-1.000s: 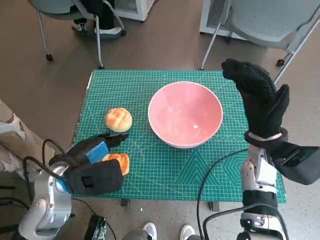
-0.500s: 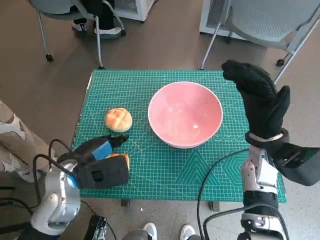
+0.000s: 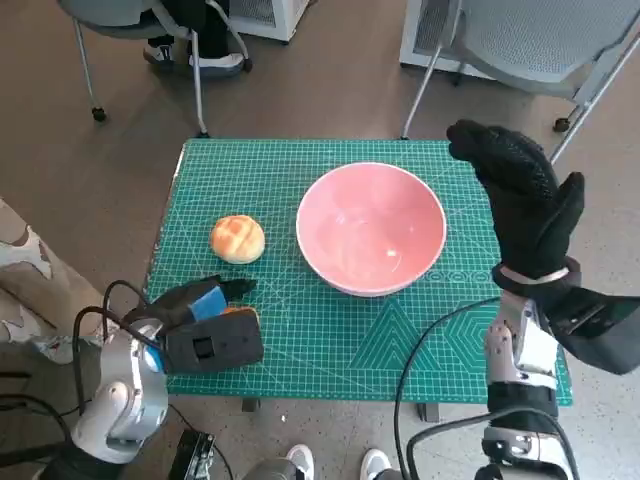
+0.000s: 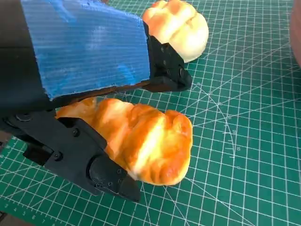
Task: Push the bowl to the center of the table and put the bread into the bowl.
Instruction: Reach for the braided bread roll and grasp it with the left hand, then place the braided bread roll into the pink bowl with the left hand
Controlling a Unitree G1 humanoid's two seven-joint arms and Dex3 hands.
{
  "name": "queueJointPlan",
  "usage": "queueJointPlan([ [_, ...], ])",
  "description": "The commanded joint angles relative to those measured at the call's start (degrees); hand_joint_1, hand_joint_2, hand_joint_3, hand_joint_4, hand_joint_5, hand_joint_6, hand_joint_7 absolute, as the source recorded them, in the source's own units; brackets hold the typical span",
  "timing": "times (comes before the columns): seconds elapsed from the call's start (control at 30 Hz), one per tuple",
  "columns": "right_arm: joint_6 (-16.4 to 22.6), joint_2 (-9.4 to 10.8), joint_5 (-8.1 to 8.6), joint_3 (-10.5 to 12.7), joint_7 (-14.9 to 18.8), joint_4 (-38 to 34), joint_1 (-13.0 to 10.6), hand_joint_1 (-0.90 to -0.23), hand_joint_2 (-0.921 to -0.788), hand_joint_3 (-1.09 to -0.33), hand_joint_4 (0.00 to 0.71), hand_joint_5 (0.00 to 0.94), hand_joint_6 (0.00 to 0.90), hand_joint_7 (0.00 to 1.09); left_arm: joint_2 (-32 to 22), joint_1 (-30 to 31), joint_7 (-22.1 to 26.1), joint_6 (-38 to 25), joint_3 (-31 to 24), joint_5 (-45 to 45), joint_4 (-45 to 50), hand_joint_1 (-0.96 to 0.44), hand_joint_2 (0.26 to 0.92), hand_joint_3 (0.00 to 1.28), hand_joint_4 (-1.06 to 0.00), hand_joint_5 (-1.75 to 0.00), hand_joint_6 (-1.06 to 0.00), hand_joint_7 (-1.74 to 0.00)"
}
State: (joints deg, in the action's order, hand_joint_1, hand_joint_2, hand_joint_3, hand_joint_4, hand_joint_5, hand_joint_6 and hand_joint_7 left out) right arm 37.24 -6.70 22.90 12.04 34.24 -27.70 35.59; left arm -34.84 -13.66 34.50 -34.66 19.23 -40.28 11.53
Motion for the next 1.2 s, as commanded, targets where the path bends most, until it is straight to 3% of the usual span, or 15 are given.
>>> queueJointPlan([
  [0.03,-0.86,-0.18,0.69,-0.04,0.48,0.11,-1.36,-0.628,-0.921,-0.757,0.218,0.001,0.053,0.55,0.28,0.95,0.29,-0.56,0.19,-0.37,0.73,0.15,0.793,0.07,-0.74,-0.60,-0.72,-0.07],
  [0.07,-0.87,-0.19,0.72,-0.02,0.52,0.09,-1.35,-0.628,-0.921,-0.757,0.218,0.001,0.053,0.55,0.27,1.26,0.02,-0.35,0.06,-0.31,0.94,0.23,0.825,0.07,-0.75,-0.80,-0.79,-0.10],
  [0.1,-0.83,-0.19,0.71,-0.02,0.54,0.06,-1.33,-0.628,-0.921,-0.757,0.218,0.001,0.052,0.56,0.26,1.75,-0.49,0.17,-0.29,-0.01,1.25,0.26,0.836,0.07,-0.75,-0.87,-0.81,-0.11],
  [0.13,-0.81,-0.19,0.70,-0.02,0.56,0.05,-1.34,-0.628,-0.921,-0.757,0.218,0.001,0.052,0.56,0.25,2.09,-0.84,0.51,-0.52,0.20,1.47,0.17,0.857,0.07,-0.73,-0.97,-0.77,-0.47],
  [0.17,-0.77,-0.20,0.69,-0.02,0.59,0.02,-1.33,-0.627,-0.921,-0.757,0.218,0.001,0.052,0.56,0.25,2.68,-1.53,1.20,-0.99,0.62,1.82,0.11,0.871,0.07,-0.72,-1.03,-0.75,-0.70],
  [0.27,-0.75,-0.23,0.70,0.02,0.67,-0.15,-1.21,-0.625,-0.921,-0.757,0.218,0.001,0.050,0.56,0.25,4.20,-3.71,3.46,-2.21,1.58,2.29,0.04,0.877,0.10,-0.68,-1.26,-0.78,-0.77],
  [0.37,-0.82,-0.25,0.63,0.05,0.62,-0.26,-1.05,-0.624,-0.921,-0.758,0.218,0.001,0.049,0.56,0.14,5.27,-5.40,5.46,-3.25,2.03,2.53,0.02,0.878,0.11,-0.67,-1.33,-0.79,-0.80],
  [0.73,-1.05,0.00,0.60,-0.09,0.58,-0.19,-0.85,-0.617,-0.921,-0.761,0.218,0.001,0.044,0.56,0.22,7.23,-7.03,8.88,-5.99,3.84,4.70,0.00,0.875,0.11,-0.68,-1.34,-0.78,-0.83],
  [1.2,-1.59,0.07,1.01,-0.12,1.12,-0.47,-0.98,-0.629,-0.921,-0.760,0.221,0.002,0.040,0.57,-0.26,6.67,-4.83,8.67,-7.93,5.25,10.49,0.00,0.872,0.10,-0.74,-1.21,-0.74,-0.96],
])
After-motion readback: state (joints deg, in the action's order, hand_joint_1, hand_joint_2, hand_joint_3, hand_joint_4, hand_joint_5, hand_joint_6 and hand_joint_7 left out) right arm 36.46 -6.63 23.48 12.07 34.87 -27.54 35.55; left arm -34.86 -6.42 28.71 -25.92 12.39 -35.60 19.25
